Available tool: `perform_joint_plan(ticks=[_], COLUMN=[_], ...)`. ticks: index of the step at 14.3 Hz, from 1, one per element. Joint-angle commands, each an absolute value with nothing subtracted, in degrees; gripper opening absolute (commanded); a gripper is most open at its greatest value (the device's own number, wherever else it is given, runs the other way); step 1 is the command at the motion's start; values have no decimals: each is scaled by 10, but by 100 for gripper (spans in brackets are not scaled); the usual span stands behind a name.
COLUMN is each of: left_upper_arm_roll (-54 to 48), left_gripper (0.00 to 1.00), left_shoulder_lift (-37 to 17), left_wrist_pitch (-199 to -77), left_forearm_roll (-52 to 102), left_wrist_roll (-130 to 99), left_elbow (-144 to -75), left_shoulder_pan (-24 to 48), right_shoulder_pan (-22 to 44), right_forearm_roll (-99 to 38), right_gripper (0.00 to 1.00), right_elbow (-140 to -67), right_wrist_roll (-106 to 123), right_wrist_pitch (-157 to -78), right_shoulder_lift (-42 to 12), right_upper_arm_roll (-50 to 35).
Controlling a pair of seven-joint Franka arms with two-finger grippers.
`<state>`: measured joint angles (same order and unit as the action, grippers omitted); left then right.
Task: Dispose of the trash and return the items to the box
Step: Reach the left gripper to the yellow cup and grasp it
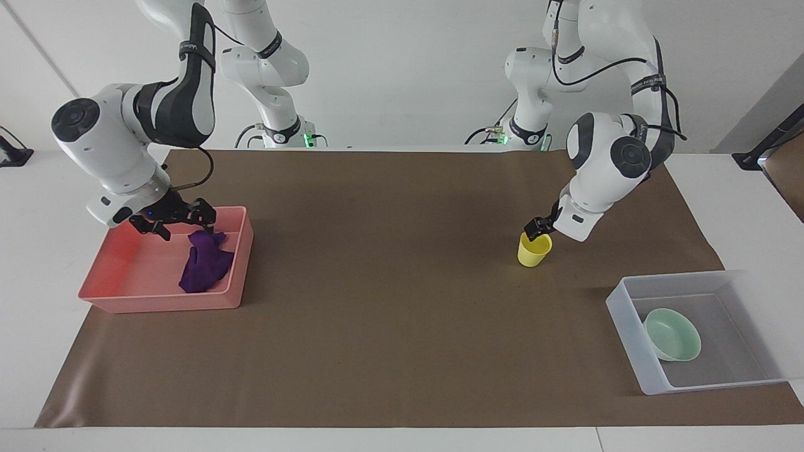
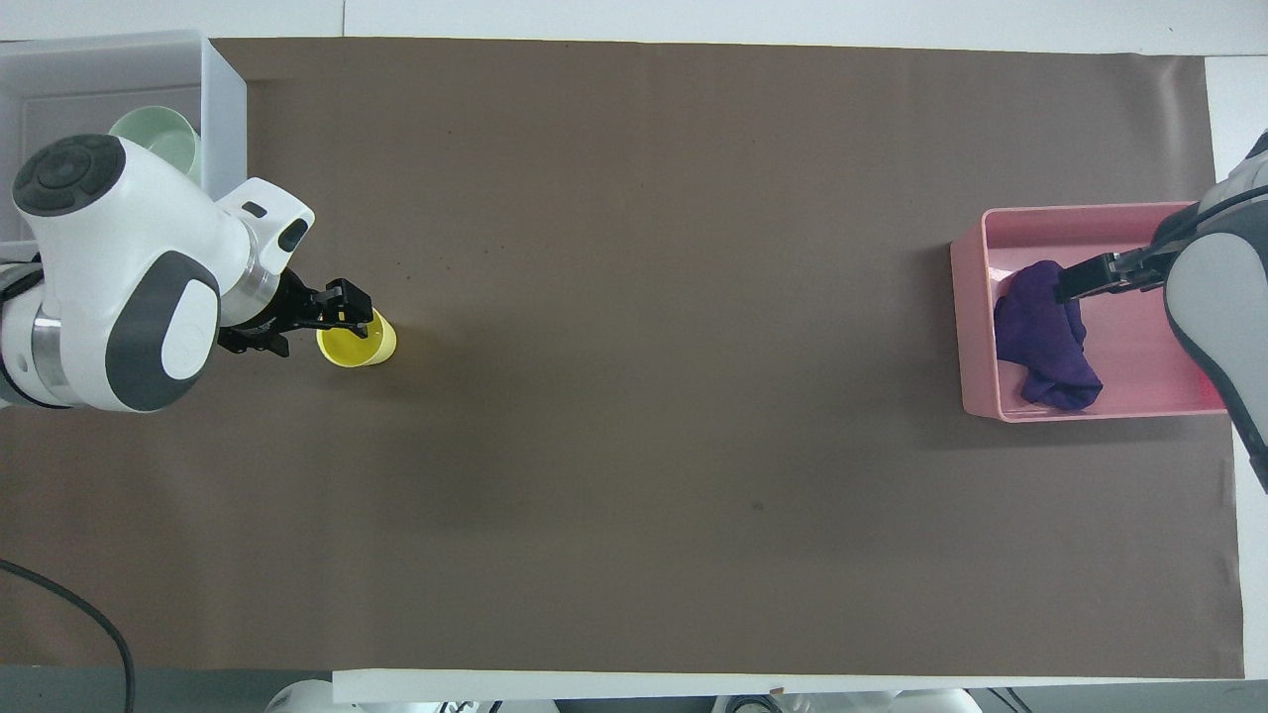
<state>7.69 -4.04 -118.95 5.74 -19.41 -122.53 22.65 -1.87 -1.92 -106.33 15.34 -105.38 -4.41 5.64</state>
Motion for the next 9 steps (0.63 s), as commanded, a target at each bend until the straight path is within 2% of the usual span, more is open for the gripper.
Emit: perform_joint_plan(ticks=[1, 5, 7, 9], left_upper_arm_roll=[84, 83, 83, 89], left_gripper=[0, 0, 0, 0], left_shoulder_lift=[-10, -17, -36, -47], left_wrist_pitch=[-1322, -1335, -1311, -1192], left_forearm_roll=[49, 49, 52, 57], left_wrist_roll=[-189, -202, -241, -254], left_elbow=[-1336, -1328, -1250, -1125], left_shoulder_pan=[229, 225, 223, 221], right_shoulder_pan=[-24, -25, -25, -24], right_forearm_roll=[-23, -13, -12, -11], right_gripper=[99, 99, 99, 99], right_elbow=[-1005, -952, -947, -948], right_wrist_roll=[127, 113, 98, 98], right_wrist_pitch=[-986, -908, -882, -848], right_shoulder_lift=[-51, -41, -19, 3], right_upper_arm_roll=[36, 11, 11, 11])
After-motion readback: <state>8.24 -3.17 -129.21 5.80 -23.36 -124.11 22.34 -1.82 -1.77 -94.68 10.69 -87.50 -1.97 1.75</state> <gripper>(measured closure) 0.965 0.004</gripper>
